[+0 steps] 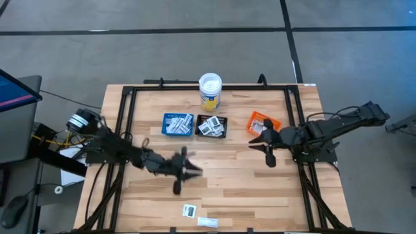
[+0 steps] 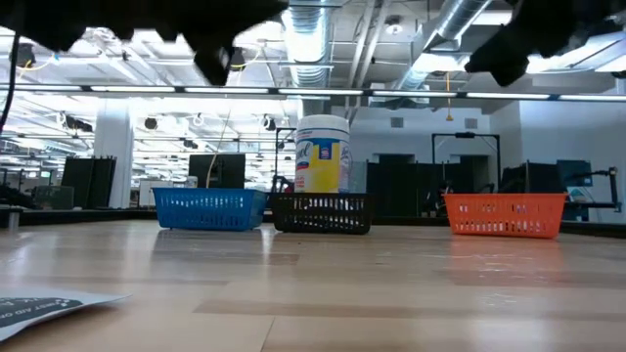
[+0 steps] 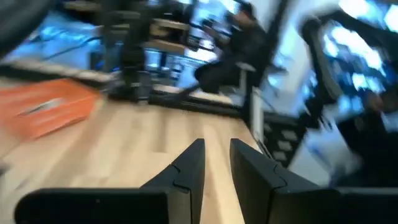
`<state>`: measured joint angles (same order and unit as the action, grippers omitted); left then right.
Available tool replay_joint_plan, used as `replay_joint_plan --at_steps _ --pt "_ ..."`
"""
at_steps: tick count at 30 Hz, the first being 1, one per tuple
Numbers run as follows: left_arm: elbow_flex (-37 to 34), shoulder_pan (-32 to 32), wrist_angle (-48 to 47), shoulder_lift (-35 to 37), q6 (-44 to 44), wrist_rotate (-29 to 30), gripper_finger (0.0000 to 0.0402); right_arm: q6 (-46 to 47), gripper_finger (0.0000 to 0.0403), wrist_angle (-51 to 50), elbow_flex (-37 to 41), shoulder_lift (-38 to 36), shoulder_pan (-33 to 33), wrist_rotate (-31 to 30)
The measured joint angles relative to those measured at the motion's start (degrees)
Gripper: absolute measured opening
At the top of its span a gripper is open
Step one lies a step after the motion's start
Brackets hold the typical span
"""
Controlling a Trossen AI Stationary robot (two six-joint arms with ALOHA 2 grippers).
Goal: Pick & Place First Aid Supplies
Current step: Put the black towelette pack into the black bin
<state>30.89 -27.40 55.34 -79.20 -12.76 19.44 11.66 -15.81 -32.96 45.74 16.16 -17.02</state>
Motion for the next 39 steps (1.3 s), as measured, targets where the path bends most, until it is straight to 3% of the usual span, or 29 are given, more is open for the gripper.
replay_joint_plan --at_steps 3,5,9,13,17,20,27,39 --pt "6.1 -4.0 -3.7 -5.3 6.0 -1.7 0.0076 0.0 0.0077 -0.3 1.7 -2.3 0.0 0.5" --pt "9.5 -6.8 -11.9 -7.6 4.3 -1.4 0.0076 0.0 0.0077 -0.4 1.8 -3.2 0.0 0.5" --pt "14.7 -11.4 -26.6 -11.6 -7.4 3.6 0.0076 0.0 0.0077 0.7 1.8 -3.9 0.0 0.7" --pt "16.4 -13.7 -30.1 -14.2 -15.0 4.0 0.0077 0.0 0.0077 2.2 1.8 -3.7 0.0 0.7" --pt "16.4 -14.3 -37.0 -15.4 -30.2 0.4 0.0089 0.0 0.0077 3.2 1.8 -3.3 0.0 0.7" --pt "16.3 -14.7 -43.6 -15.8 -36.1 -1.8 0.0105 0.0 0.0077 3.1 1.8 -3.4 0.0 0.7" --pt "16.4 -14.6 -43.3 -16.3 -35.7 -2.6 0.0131 -0.1 0.0077 3.0 1.8 -3.3 0.0 3.6" --pt "16.7 -17.6 -39.3 -23.1 -31.7 0.0 0.0133 0.0 0.0077 3.0 1.8 -3.3 0.0 3.7"
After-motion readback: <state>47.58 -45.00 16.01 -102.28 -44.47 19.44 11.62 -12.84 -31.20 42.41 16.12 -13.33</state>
